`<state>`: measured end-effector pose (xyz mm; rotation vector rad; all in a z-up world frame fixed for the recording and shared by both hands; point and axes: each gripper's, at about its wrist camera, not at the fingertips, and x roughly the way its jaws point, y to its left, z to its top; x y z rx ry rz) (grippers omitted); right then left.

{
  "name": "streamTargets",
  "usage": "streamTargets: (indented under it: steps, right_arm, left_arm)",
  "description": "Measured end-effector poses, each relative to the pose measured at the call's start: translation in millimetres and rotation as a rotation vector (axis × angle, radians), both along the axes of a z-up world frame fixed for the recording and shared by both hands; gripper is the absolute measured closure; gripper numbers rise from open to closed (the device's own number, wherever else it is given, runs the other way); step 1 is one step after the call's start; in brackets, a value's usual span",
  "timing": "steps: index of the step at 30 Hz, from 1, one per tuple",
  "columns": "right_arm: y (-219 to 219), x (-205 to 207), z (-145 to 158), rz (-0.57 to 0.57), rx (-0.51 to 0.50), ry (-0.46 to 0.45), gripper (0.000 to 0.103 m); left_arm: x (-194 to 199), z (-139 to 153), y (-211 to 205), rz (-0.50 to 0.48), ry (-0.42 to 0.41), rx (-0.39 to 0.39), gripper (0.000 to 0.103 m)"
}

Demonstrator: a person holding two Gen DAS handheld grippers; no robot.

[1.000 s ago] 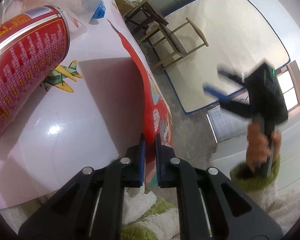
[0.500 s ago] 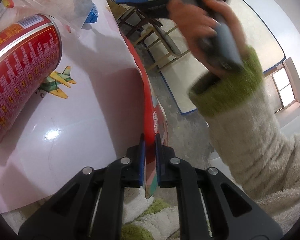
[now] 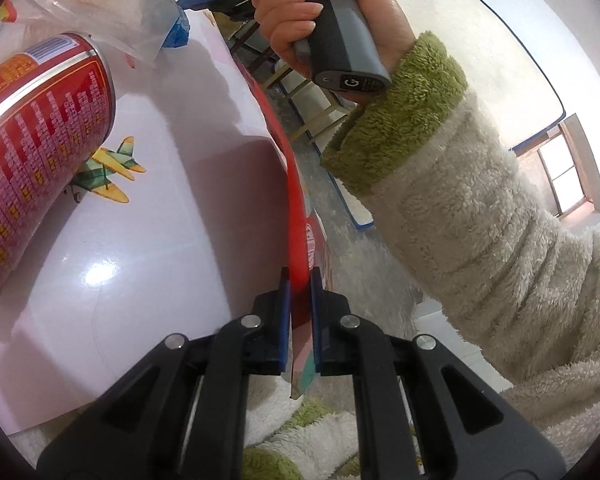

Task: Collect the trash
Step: 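Pass the red snack bag from the right tool into the left tool, then grasp the blue plastic wrapper with the right tool while the left tool holds the bag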

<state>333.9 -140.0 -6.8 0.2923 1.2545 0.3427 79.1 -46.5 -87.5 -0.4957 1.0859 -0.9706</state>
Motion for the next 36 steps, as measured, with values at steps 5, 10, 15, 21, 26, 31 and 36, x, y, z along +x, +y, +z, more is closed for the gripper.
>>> streamTargets:
  steps: [5, 10, 15, 21, 26, 31, 36]
  right_arm:
    - [5.8, 1.8, -3.1, 0.013, -0.035, -0.004, 0.077]
    - [3.5, -0.1, 3.3, -0.001, -0.053, -0.042, 0.095]
    - [-10.4, -4.8, 19.2, -0.044, -0.056, -0.100, 0.098]
    - [-47.5, -28.5, 56.4, -0.124, 0.016, -0.198, 0.099]
    - [-95.8, -72.4, 91.7, -0.199, 0.091, -0.293, 0.099]
    - [-162.3, -140.9, 121.1, -0.317, 0.143, -0.390, 0.099]
    - [-238.6, -221.6, 129.7, -0.490, 0.133, -0.441, 0.099]
  left_arm:
    - [1.3, 1.8, -0.3, 0.004, 0.002, 0.001, 0.096]
    - [-0.6, 3.3, 0.2, 0.008, -0.007, 0.001, 0.096]
    - [-1.8, 10.9, 4.1, 0.015, -0.021, -0.001, 0.096]
    - [-9.7, 22.7, 4.5, 0.023, -0.065, 0.006, 0.096]
    - [-17.3, 37.2, 0.9, 0.023, -0.117, 0.014, 0.096]
    - [-23.3, 58.8, -12.6, 0.002, -0.183, 0.029, 0.097]
    - [-20.2, 83.1, -42.8, -0.078, -0.232, 0.008, 0.103]
